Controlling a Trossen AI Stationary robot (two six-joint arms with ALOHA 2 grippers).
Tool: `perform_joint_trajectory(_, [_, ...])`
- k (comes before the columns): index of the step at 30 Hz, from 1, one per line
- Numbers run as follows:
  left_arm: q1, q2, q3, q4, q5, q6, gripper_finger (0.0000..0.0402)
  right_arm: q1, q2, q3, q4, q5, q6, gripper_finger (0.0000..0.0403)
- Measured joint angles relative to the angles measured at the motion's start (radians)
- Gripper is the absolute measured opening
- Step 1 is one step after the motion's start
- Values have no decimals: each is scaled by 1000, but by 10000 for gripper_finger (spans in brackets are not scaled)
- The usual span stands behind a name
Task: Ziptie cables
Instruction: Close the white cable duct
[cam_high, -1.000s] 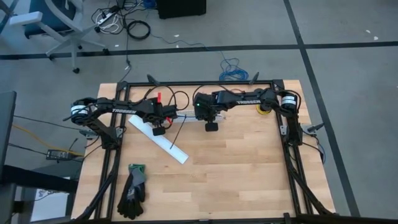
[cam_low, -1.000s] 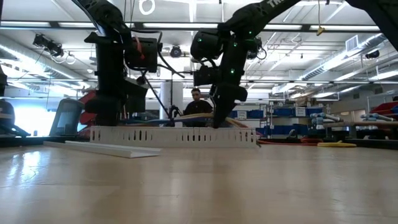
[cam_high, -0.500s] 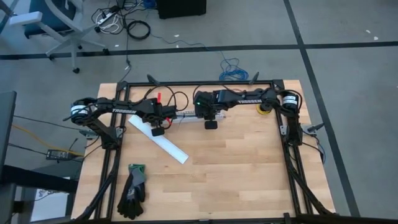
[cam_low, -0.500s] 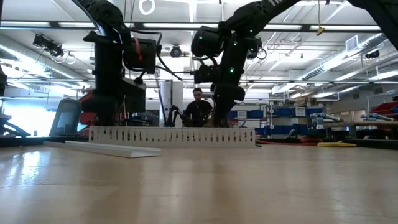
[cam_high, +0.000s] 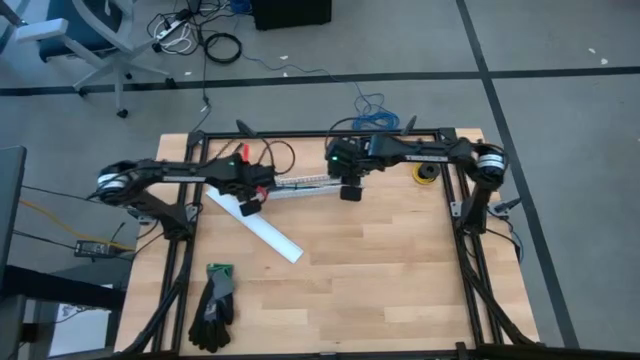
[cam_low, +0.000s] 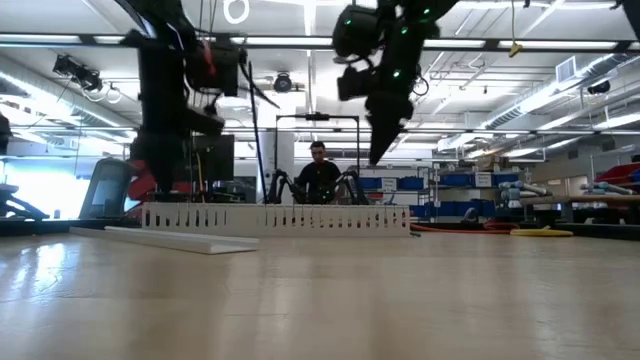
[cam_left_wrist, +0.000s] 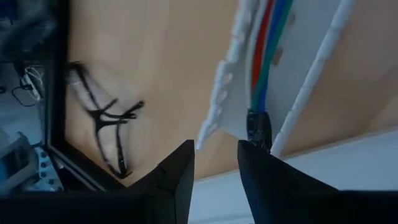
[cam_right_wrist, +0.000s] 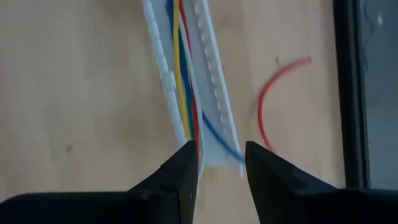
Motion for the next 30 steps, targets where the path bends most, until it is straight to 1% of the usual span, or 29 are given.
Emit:
perform_joint_trajectory(5, [-40, -204, 0, -3, -1, -76, 132, 20, -147, -141, 1, -3, 129, 119])
perform_joint_trajectory(10, [-124, -406, -5, -10, -1, -204, 132, 91, -329, -384, 28, -4, 332, 118])
perform_joint_trajectory(12, [-170, -470, -31, 10, 0, -244, 131, 146, -407, -495, 88, -4, 440, 118])
perform_joint_trajectory(14, [-219, -529, -76, 70, 4, -270, 131, 213, -480, -610, 171, -4, 535, 118])
perform_joint_trajectory(16, [-266, -575, -140, 160, 27, -290, 131, 285, -542, -722, 321, -2, 626, 118])
perform_joint_trajectory(19, [-329, -626, -261, 374, 65, -297, 131, 391, -600, -861, 616, 6, 707, 116])
perform_joint_trajectory(21, [-362, -633, -360, 561, 79, -299, 131, 451, -605, -939, 850, 56, 715, 115])
perform_joint_trajectory(22, [-375, -630, -411, 679, 80, -299, 131, 475, -598, -970, 977, 100, 708, 114])
perform_joint_trajectory(24, [-392, -617, -519, 939, 83, -298, 131, 506, -560, -1013, 1216, 171, 656, 114])
perform_joint_trajectory(25, [-394, -596, -569, 1085, 85, -294, 131, 515, -539, -1029, 1306, 193, 620, 114])
perform_joint_trajectory(27, [-393, -547, -658, 1348, 86, -291, 131, 513, -482, -1040, 1446, 213, 557, 114])
perform_joint_trajectory(30, [-383, -487, -737, 1609, 85, -280, 131, 491, -391, -1040, 1603, 230, 483, 114])
